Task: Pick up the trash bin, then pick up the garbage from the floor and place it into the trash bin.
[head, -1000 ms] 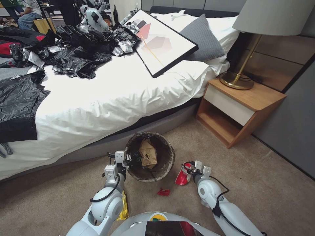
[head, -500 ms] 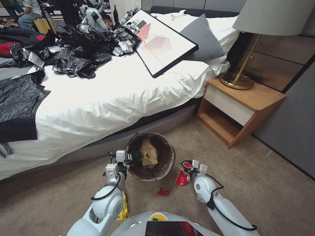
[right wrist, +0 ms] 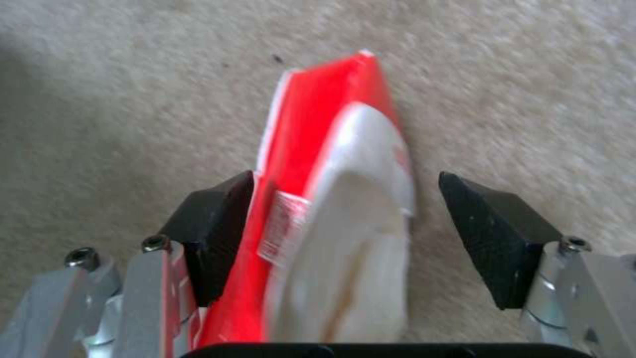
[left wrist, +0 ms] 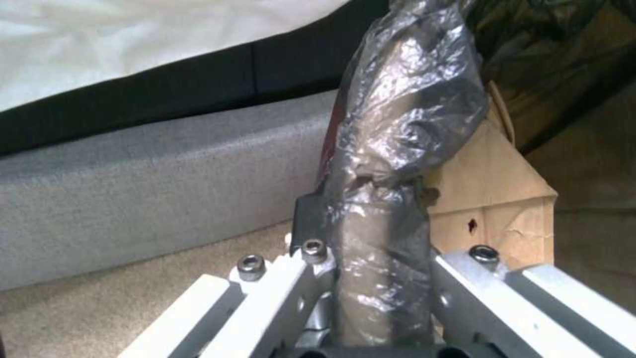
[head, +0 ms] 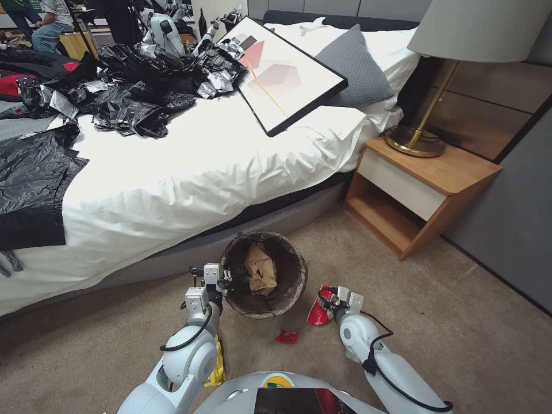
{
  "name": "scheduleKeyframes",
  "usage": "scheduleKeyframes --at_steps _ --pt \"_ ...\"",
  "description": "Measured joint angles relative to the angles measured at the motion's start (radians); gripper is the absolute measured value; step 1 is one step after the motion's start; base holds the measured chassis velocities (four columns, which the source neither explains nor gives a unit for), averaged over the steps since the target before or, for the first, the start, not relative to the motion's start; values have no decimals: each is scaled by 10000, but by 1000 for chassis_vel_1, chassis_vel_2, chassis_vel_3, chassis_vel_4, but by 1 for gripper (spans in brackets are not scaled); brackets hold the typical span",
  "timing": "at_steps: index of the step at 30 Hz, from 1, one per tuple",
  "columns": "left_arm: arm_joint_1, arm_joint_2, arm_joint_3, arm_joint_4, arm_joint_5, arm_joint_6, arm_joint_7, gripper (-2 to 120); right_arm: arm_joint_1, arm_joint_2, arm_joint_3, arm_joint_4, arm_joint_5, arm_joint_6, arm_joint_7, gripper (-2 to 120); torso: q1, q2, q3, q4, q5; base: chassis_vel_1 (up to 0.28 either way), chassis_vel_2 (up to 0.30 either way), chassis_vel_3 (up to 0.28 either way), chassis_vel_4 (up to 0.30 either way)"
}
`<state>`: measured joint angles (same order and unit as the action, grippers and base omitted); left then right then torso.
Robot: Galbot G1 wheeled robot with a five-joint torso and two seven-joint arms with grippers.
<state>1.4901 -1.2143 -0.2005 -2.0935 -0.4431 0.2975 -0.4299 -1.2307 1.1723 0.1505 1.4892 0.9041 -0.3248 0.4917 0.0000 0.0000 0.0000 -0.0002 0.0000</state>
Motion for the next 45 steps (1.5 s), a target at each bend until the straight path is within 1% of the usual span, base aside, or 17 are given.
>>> scheduleKeyframes --at_steps 4,5,7,8,10,14,15,16,17,19,28,34,36,39,42,43,45 --pt "-24 -63 68 8 14 7 -15 3 -135 -76 108 133 86 -123 161 53 0 0 0 2 0 0 0 0 0" --pt "-24 -63 68 8 14 7 -15 3 -135 -76 108 133 86 -123 161 53 0 0 0 2 0 0 0 0 0" --pt "-25 -71 74 8 24 9 -20 3 -194 -92 147 187 88 -131 217 43 0 0 0 3 1 0 0 0 0" --pt "-25 -71 74 8 24 9 -20 3 -194 -92 147 187 88 -131 217 43 0 0 0 3 1 0 0 0 0" --pt "-23 -66 75 9 30 10 -23 3 -253 -98 169 264 88 -136 261 32 0 0 0 2 1 0 0 0 0" --pt "-24 -61 76 8 32 10 -24 3 -271 -97 173 310 88 -137 289 25 0 0 0 2 1 0 0 0 0" --pt "-30 -59 75 9 32 11 -24 3 -276 -96 173 354 78 -134 299 16 0 0 0 2 1 0 0 0 0" --pt "-31 -58 76 8 33 11 -23 3 -276 -94 172 366 65 -133 300 11 0 0 0 3 1 0 0 0 0" --pt "-31 -58 76 8 33 11 -23 3 -276 -94 172 366 65 -133 300 11 0 0 0 3 1 0 0 0 0" --pt "-22 -60 80 9 37 11 -21 3 -267 -78 162 390 46 -129 309 0 0 0 -1 3 1 0 0 0 0" --pt "-7 -40 81 0 44 11 -12 3 -359 -96 189 662 0 -108 501 0 0 0 0 2 1 0 0 0 0" --pt "10 23 161 -43 -38 34 -20 3 -681 -390 506 1880 -113 -76 903 0 0 0 0 0 2 0 0 0 0" --pt "35 67 218 -65 -58 53 -23 3 -748 -562 674 2475 -512 123 986 0 0 0 0 1 -2 0 0 0 0" --pt "53 87 245 -80 -67 61 -22 3 -771 -671 767 2871 -917 313 1006 0 0 0 0 2 -1 0 0 0 0" --pt "94 152 253 -151 -147 125 -33 3 -757 -814 993 3705 -1763 840 1084 0 0 0 0 2 0 0 0 0 0" --pt "94 152 253 -151 -147 125 -33 3 -757 -814 993 3705 -1763 840 1084 0 0 0 0 2 0 0 0 0 0" --pt "132 200 259 -199 -207 181 -42 3 -709 -807 1075 3993 -2415 1213 1079 0 0 0 0 2 -1 0 0 0 0"
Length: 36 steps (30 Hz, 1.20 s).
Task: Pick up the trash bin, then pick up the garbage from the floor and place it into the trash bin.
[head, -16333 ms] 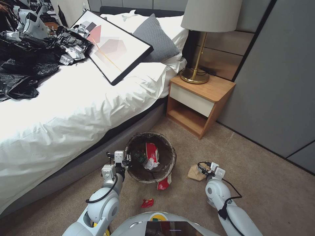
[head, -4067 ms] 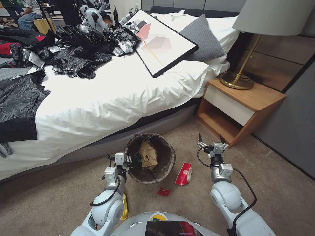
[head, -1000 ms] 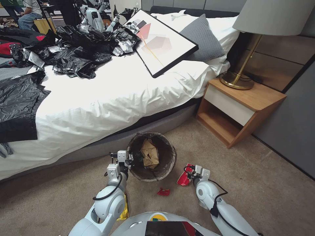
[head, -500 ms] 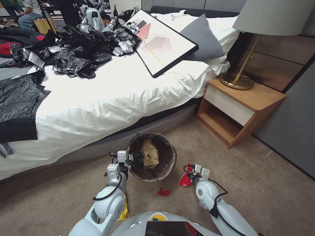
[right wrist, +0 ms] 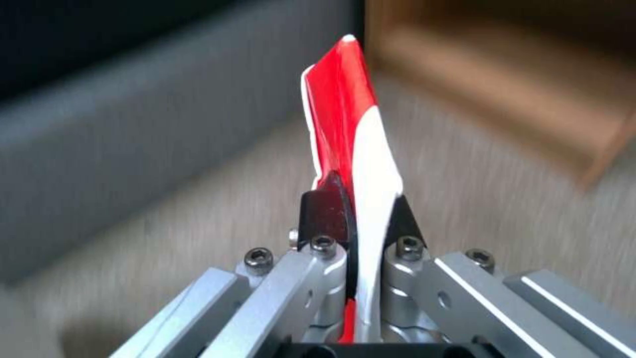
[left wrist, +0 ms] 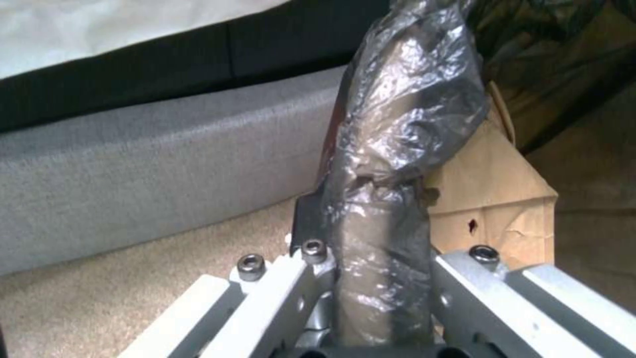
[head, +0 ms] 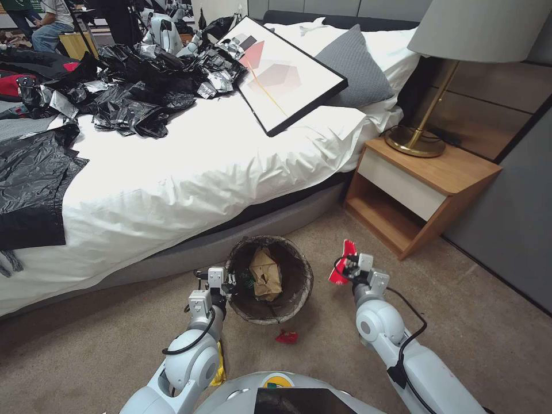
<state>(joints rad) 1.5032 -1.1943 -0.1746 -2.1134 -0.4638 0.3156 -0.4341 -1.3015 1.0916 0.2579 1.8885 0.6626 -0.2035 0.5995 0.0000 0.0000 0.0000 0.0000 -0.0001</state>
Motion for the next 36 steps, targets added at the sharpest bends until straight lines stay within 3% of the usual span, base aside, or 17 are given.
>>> scheduleKeyframes --at_steps 6,14,17,29,36 --pt "33 90 -21 -23 -60 56 -36 3 80 43 180 860 -1178 832 -291 0 0 0 0 0 2 0 0 0 0" --pt "4 101 3 44 -83 80 -48 3 -3 -308 342 2367 -1920 1990 -1523 0 0 0 0 0 0 0 0 0 0" --pt "-19 95 37 82 -91 106 -47 3 -93 -632 262 2988 -2132 2502 -2428 0 0 0 0 -1 0 0 0 0 0" --pt "-63 52 60 136 -79 145 -48 3 11 -1825 -452 3447 -1653 3688 -4932 0 0 0 0 0 1 0 0 0 0" --pt "-176 35 179 223 -77 177 -59 3 -90 -2264 -798 3520 -1542 3722 -5447 0 0 0 0 -3 1 0 0 0 0"
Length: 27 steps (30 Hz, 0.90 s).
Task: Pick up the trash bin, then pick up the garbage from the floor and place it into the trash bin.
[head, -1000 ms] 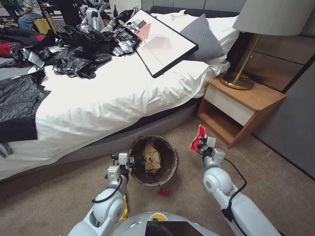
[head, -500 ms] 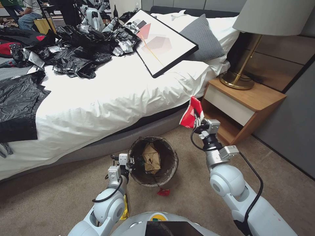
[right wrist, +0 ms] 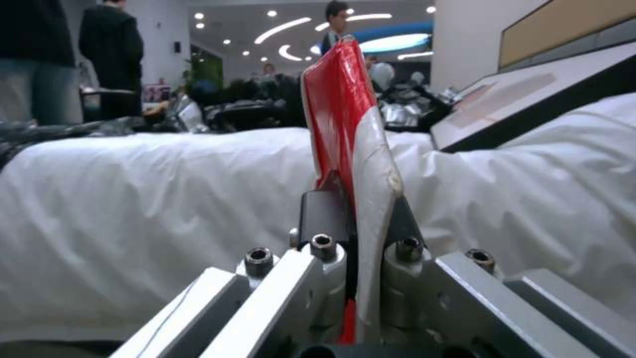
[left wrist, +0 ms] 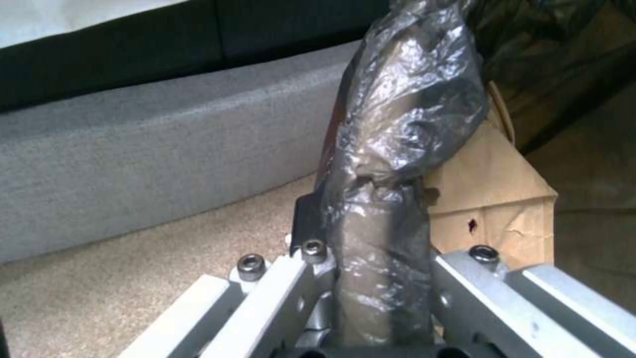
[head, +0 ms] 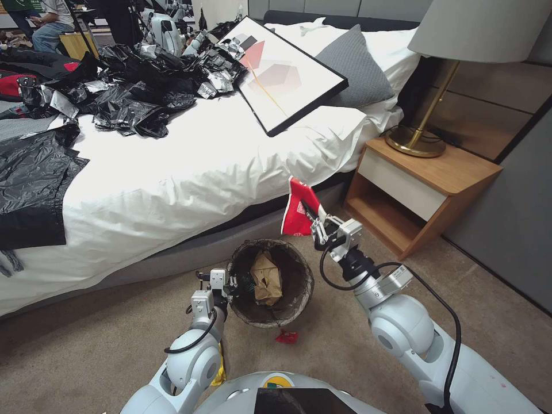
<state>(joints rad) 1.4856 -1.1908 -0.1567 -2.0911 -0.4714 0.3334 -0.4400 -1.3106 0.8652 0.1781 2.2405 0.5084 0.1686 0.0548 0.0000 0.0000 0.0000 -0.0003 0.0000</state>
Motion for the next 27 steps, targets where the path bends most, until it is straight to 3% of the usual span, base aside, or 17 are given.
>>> scheduleKeyframes --at_steps 16,27 --pt "-76 -7 20 36 0 24 -6 3 71 -391 -786 -123 191 49 -303 0 0 0 0 3 0 0 0 0 0" --pt "-224 43 36 46 -126 44 -15 3 587 -457 -2471 -1324 105 65 -262 0 0 0 0 3 1 0 0 0 0"
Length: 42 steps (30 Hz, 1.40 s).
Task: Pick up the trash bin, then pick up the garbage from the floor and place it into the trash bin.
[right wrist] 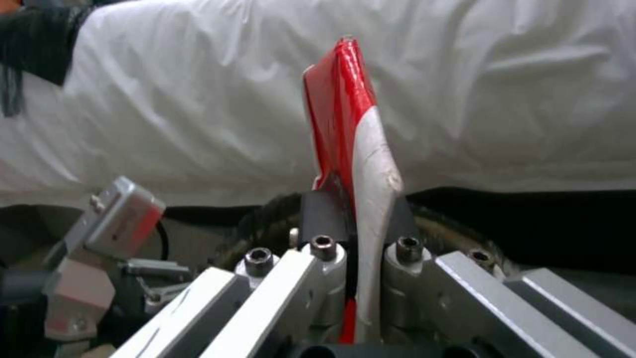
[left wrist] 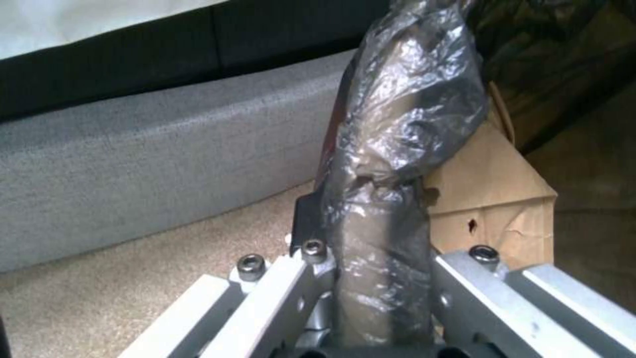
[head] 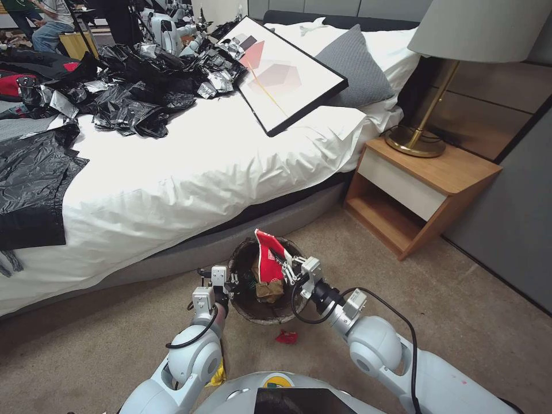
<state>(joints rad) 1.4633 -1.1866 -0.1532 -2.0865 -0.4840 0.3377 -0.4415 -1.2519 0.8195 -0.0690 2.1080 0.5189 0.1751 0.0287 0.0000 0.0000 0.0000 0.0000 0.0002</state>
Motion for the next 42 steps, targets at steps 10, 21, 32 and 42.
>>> scheduleKeyframes --at_steps 10,21,32,42 --pt "-28 45 -68 -27 -85 -1 -9 3 793 297 -943 -1050 -232 16 270 9 0 0 0 0 -2 0 0 0 0" --pt "-79 -18 -10 17 -102 -5 -28 3 873 310 -1140 -1156 -397 -69 453 49 0 0 0 0 -1 0 0 0 0" --pt "-65 -19 0 24 -103 -8 -33 3 738 309 -1135 -1051 -520 -79 529 88 0 0 0 0 -1 0 0 0 0" --pt "-29 -36 -7 17 -83 -33 -29 3 374 293 -572 -549 -590 -50 650 100 0 0 0 1 -2 0 0 0 0"
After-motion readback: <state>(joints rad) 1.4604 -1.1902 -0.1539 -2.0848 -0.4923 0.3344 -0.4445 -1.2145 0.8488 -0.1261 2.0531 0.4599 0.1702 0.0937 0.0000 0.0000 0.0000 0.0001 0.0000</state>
